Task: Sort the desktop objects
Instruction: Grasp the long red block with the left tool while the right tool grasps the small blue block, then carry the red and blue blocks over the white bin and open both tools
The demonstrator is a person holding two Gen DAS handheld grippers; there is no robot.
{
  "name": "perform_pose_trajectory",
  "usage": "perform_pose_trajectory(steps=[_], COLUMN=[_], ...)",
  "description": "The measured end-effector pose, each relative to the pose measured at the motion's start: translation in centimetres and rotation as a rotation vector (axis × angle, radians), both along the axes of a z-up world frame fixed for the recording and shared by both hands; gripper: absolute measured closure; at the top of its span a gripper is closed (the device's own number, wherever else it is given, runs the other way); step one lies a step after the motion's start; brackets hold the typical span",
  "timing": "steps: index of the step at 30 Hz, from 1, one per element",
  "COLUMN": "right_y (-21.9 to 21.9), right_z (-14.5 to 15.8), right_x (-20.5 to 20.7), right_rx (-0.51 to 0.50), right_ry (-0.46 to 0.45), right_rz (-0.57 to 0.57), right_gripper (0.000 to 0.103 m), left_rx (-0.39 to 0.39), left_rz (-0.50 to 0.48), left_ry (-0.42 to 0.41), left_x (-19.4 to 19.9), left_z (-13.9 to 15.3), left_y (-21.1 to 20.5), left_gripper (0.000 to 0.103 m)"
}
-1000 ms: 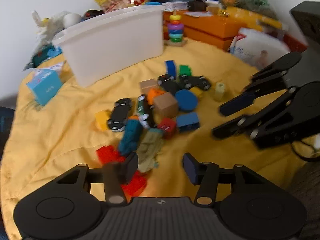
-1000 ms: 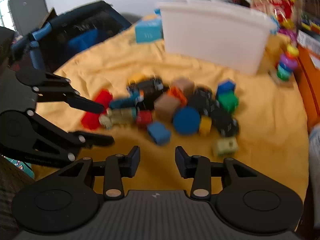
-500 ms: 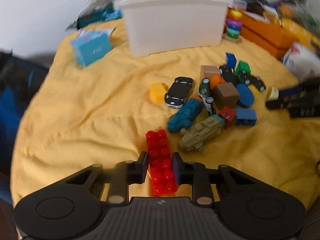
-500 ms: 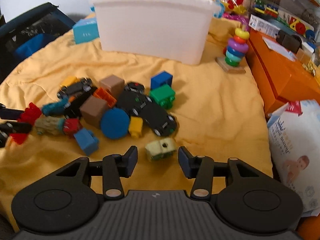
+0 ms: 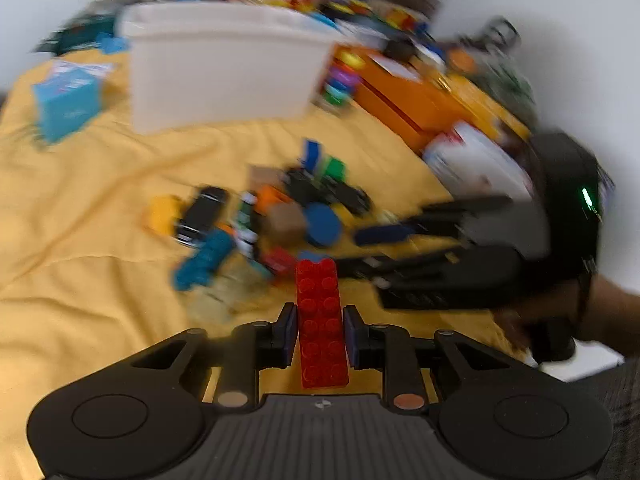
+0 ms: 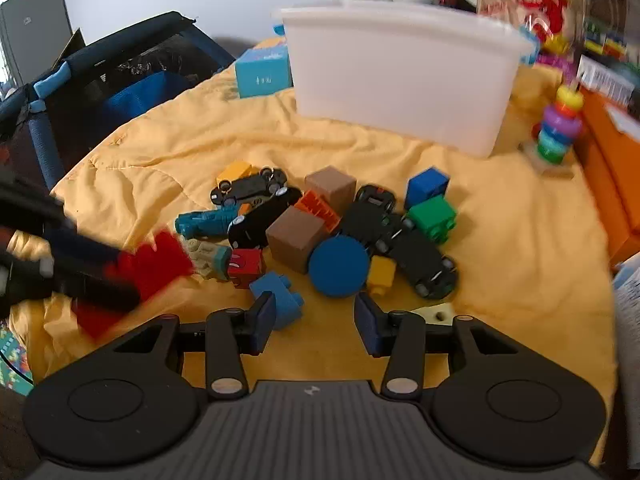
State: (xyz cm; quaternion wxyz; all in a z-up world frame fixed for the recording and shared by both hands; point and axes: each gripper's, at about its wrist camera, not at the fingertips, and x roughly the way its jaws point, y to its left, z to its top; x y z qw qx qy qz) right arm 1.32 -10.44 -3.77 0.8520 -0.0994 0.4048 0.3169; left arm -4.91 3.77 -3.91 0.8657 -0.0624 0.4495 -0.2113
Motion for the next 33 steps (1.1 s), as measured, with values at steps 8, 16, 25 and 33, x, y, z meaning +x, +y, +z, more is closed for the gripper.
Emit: perform_pose_trajectory(steps=[8, 16, 25, 33], right_y=[1.0, 0.2, -0.4, -0.2], right_z=[-0.6, 1.2, 0.0, -0.3], right_x=[-0.4, -2.9, -3.1, -2.7], right_rx=[-0.008, -0.139, -0.14, -0.133], right_ry=[0.048, -0.071, -0.012, 0.009], right_rz=[0.081, 0.094, 0.06, 0.077], right_gripper=[0.085, 0.086, 0.078, 0.085], left_rx=[-0.034, 0.043, 0.156, 0.199], left_rz=[-0.039, -0.037, -0.143, -0.11], left_ry=[0.075, 0.023, -0.043, -0.048], left_x=[1.0, 0.5, -0.3, 0.1], left_z=[-4.3, -3.3, -2.3, -2.4], left_y=[-0.6, -0.5, -3.0, -3.6], left_gripper=[0.075, 0.051, 0.063, 0.076])
